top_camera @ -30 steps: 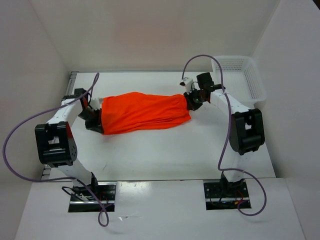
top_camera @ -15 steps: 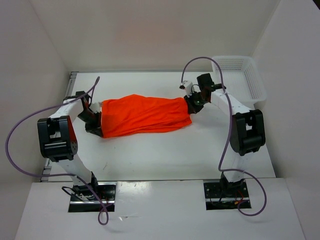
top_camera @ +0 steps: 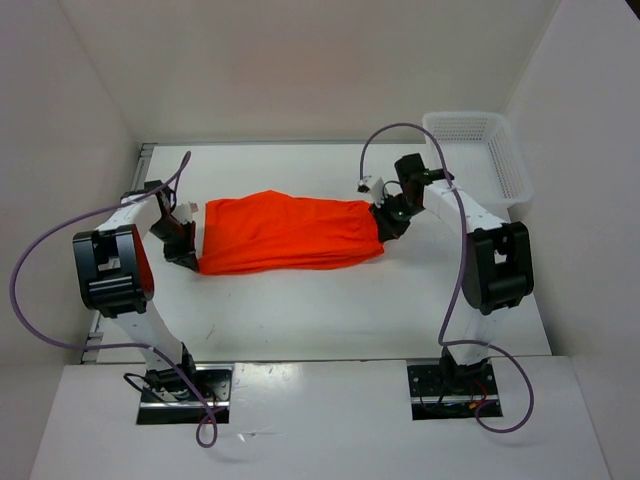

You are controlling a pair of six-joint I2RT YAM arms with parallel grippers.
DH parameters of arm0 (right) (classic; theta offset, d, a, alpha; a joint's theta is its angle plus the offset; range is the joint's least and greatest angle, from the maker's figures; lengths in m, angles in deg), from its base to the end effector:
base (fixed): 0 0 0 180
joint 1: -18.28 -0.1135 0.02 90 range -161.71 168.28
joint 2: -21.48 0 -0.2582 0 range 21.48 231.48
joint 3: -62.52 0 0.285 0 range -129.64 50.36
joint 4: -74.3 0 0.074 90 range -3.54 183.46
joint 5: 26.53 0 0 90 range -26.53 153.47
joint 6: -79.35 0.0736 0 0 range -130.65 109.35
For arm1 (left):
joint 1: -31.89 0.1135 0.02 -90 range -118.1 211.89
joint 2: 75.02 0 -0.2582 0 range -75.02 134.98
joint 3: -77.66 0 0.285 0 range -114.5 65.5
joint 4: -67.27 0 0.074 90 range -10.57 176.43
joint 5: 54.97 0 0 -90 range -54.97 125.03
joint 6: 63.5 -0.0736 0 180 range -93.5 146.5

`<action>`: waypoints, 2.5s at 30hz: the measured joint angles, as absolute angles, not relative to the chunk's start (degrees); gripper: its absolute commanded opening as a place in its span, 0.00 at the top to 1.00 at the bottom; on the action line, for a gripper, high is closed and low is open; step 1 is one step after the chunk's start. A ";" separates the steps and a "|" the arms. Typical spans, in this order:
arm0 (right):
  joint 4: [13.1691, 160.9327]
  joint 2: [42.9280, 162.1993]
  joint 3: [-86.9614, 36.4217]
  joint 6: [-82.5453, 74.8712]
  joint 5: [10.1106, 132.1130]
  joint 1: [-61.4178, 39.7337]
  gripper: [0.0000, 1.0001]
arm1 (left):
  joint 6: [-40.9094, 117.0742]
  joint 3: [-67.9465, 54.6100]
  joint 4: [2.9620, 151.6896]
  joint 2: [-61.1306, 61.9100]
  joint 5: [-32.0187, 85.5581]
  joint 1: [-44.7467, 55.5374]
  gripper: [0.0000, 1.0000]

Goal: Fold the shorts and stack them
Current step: Fold the shorts

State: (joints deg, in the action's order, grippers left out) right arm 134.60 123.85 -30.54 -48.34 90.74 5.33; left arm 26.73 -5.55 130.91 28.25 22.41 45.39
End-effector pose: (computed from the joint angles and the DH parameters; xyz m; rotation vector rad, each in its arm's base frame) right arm 0.3873 0.1237 0.1889 -1.2371 2.3447 0.5255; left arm 0.3567 0.0691 0.1221 -0.3395 2.9723 -0.3096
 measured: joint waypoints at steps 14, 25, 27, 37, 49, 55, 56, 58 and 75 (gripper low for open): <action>132.56 123.74 -19.59 -43.58 85.03 5.47 0.15 | 26.67 -4.06 131.59 30.02 21.23 45.37 0.56; 129.46 123.72 -19.57 -36.26 90.28 6.32 0.15 | 26.69 -25.26 133.71 30.69 13.16 45.37 0.43; 129.35 123.98 -19.59 -35.25 91.61 7.39 0.14 | 26.71 -28.67 130.30 33.21 12.64 45.35 0.43; 124.08 125.07 -16.62 -26.77 91.37 9.44 0.18 | 26.75 -34.20 120.16 48.97 18.21 38.40 0.38; 120.45 127.22 -16.03 -20.54 91.13 9.27 0.32 | 26.82 -38.55 114.67 54.39 28.33 37.72 0.52; 118.29 127.83 -16.18 -19.36 89.82 6.32 0.48 | 26.80 -38.51 114.26 54.61 25.95 37.76 0.70; 118.03 128.02 -16.18 -19.21 89.84 5.84 0.59 | 26.80 -38.44 114.30 54.63 24.88 37.76 0.75; 117.68 128.40 -16.22 -18.99 90.06 5.27 0.70 | 26.97 -38.24 114.32 54.65 23.26 37.76 0.93; 117.02 131.57 -24.33 -26.86 82.87 5.40 1.00 | 26.93 -39.53 115.20 54.78 28.18 42.31 1.00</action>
